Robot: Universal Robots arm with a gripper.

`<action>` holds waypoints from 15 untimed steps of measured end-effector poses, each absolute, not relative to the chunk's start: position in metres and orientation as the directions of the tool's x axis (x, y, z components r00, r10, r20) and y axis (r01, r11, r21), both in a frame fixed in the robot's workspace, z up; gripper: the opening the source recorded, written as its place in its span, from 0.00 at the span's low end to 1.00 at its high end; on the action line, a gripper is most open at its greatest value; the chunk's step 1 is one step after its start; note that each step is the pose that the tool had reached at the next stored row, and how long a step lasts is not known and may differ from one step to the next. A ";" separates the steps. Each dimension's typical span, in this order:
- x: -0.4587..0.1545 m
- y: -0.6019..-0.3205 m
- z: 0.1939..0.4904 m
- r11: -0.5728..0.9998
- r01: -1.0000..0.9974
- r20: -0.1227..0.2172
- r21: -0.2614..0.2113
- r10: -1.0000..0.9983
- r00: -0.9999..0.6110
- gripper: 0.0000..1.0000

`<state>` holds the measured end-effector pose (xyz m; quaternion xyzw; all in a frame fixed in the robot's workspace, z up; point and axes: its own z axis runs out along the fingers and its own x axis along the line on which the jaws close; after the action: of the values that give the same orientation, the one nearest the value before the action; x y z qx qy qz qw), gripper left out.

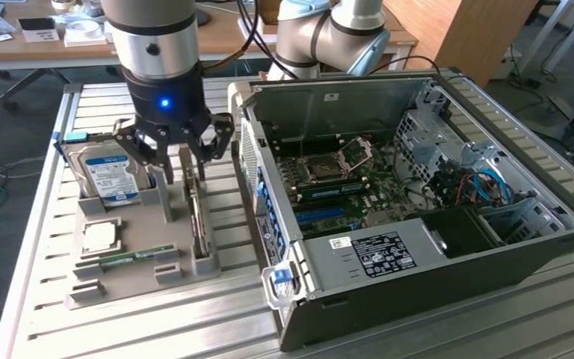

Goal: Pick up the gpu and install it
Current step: 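Pick up the gpu and move the gpu toward the slot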

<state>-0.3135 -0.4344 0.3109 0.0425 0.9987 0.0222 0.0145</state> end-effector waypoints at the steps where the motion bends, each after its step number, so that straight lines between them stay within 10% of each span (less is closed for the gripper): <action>1: -0.313 -0.434 0.309 0.995 0.084 -0.027 0.045 0.085 -0.996 0.49; 15: -0.311 -0.438 0.287 0.995 0.084 -0.022 0.045 0.085 -0.996 0.49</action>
<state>-0.3115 -0.4385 0.2871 0.0424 0.9988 0.0221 0.0122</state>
